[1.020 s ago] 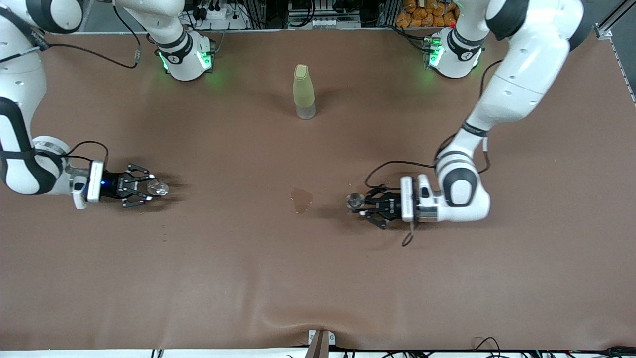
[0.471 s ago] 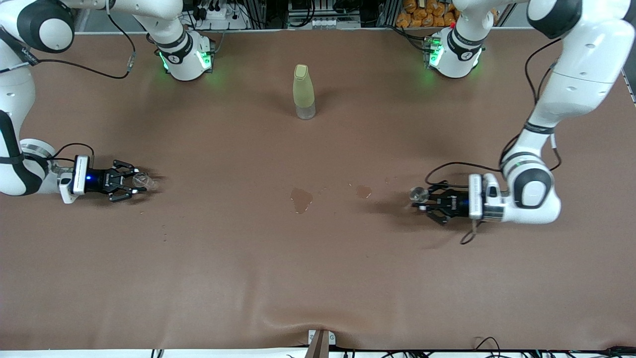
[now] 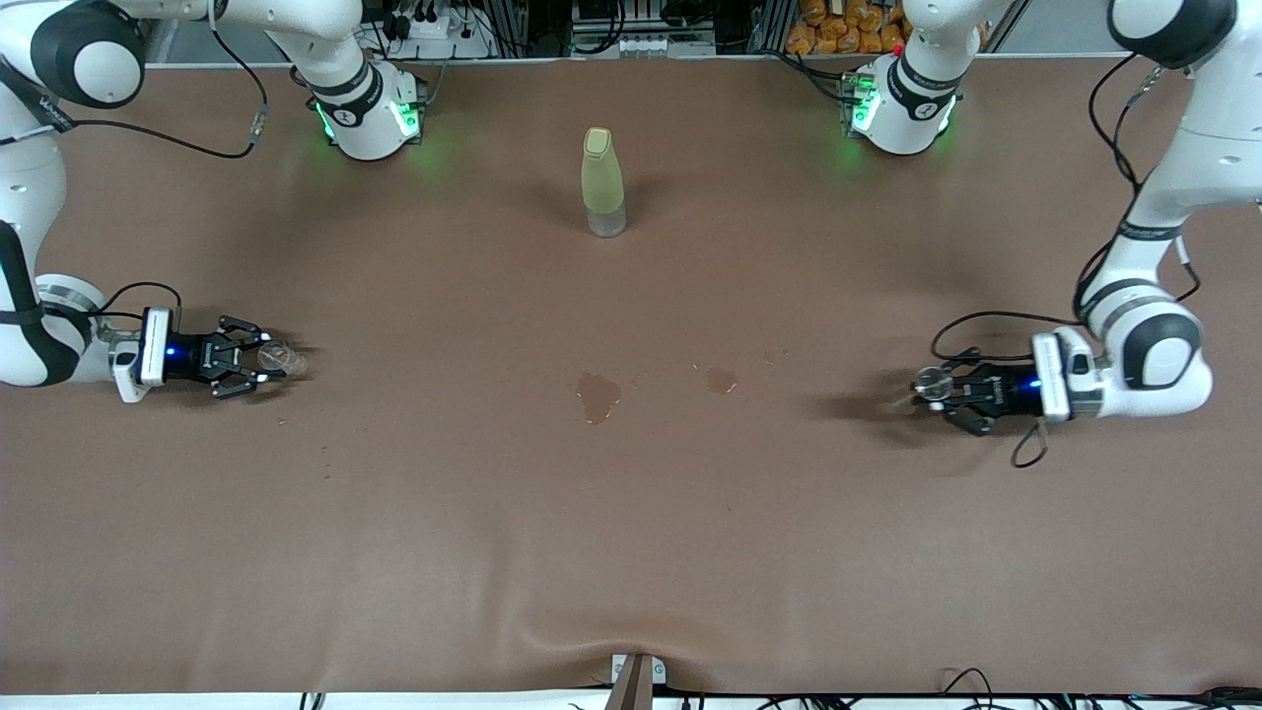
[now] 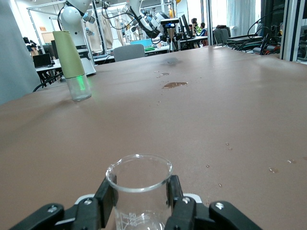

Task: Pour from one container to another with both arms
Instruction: 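Lower the beaker onto the table and open the right gripper, then retract the right gripper while the left gripper sets down the jigger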

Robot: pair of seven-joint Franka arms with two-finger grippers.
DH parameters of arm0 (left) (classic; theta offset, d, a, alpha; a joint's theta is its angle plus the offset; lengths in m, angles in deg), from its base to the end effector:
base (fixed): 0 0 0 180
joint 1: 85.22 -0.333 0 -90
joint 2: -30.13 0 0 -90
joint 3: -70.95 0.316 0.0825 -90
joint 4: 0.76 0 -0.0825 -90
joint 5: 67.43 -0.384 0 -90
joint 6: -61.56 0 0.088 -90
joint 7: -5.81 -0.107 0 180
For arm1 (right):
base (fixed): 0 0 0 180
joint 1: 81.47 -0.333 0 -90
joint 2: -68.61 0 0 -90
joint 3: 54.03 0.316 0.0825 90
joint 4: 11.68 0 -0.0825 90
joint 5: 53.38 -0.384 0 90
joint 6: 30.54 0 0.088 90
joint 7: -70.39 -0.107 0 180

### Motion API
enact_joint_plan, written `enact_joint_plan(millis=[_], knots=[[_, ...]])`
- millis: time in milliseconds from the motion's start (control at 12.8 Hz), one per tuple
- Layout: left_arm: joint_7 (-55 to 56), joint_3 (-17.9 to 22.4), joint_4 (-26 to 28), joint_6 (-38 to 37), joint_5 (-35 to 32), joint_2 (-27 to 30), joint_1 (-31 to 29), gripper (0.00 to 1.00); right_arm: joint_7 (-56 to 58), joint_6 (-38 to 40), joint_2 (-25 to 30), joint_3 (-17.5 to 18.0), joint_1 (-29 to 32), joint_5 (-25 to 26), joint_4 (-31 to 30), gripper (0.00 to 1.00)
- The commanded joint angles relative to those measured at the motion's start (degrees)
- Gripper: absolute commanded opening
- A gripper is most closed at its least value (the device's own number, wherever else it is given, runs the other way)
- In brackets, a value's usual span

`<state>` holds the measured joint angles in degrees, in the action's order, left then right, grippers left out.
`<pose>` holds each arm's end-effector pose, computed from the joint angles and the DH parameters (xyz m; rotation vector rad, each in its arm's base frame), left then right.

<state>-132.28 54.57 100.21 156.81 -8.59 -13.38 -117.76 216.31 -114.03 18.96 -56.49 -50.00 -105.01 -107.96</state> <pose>0.5914 0.0937 0.1639 1.3849 -1.3162 1.0455 0.5150 -0.2356 0.0974 -1.4411 -1.3301 -0.9298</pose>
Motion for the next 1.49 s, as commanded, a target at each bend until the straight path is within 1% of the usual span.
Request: enact_joint_plan(millis=[0, 78, 235, 314, 471, 549, 706, 863, 941, 1020, 1098, 1176, 1333, 1412], knots=[[-0.51, -0.59, 1.43, -2.43, -1.45, 0.10, -4.28, 0.00, -3.08, 1.31, -0.80, 1.06, 1.31, 1.35, 1.80, 0.87], [-0.60, -0.50, 1.43, -2.69, -1.80, -0.25, -4.98, 0.00, -4.13, 1.40, -0.71, 1.06, 1.49, 1.35, 1.89, 1.00], [-1.04, -0.41, 0.38, -2.61, -4.25, -3.40, -6.74, 0.00, -7.46, 4.11, -0.01, 0.97, 1.49, 1.44, 1.89, 1.00], [-1.30, -0.32, -0.32, -2.61, -4.35, -4.37, -7.01, 0.00, -10.44, 5.17, 0.95, 0.97, 1.49, 2.14, 1.98, 1.00], [-1.48, 0.99, -0.59, -2.61, -4.44, -5.17, -7.01, 0.00, -18.26, 5.79, 4.19, 0.97, 1.05, 3.02, 2.67, 1.00], [-1.48, 1.08, -0.68, -2.61, -4.44, -5.70, -7.01, 0.00, -22.38, 6.75, 6.47, 0.97, 0.70, 3.28, 3.03, 1.00], [-1.92, 1.17, -1.21, -2.61, -5.13, -6.14, -7.01, 0.00, -35.19, 8.34, 12.96, 1.23, 0.00, 6.08, 3.82, 1.00], [-1.92, 1.17, -1.38, -2.52, -5.49, -6.58, -6.92, 0.00, -44.09, 8.26, 18.34, 1.23, -1.67, 6.71, 4.61, 1.00], [-1.92, 1.17, -1.47, -2.43, -5.58, -6.84, -6.92, 0.06, -48.92, 8.00, 20.27, 1.23, -3.07, 6.89, 4.96, 1.00], [-1.92, 1.17, -1.47, -2.35, -5.58, -6.84, -6.84, 0.07, -54.01, 7.04, 22.38, 1.06, -4.39, 7.58, 5.05, 1.00], [-1.92, 1.17, -1.47, -2.26, -5.58, -6.84, -6.84, 0.11, -59.81, 3.46, 25.10, 1.06, -6.40, 9.42, 5.23, 1.00], [-1.92, 1.17, -1.47, -2.26, -5.58, -6.93, -6.75, 0.23, -65.70, -0.14, 27.91, 1.23, -8.16, 12.31, 5.23, 1.00], [-1.92, 1.17, -1.99, -2.17, -5.58, -7.63, -6.66, 0.25, -73.11, -4.38, 31.61, 1.15, -11.94, 16.19, 5.23, 1.00], [-1.92, 1.17, -2.17, -2.17, -5.58, -7.81, -6.57, 0.28, -77.75, -5.01, 32.85, 1.23, -13.00, 17.68, 5.23, 1.00]])
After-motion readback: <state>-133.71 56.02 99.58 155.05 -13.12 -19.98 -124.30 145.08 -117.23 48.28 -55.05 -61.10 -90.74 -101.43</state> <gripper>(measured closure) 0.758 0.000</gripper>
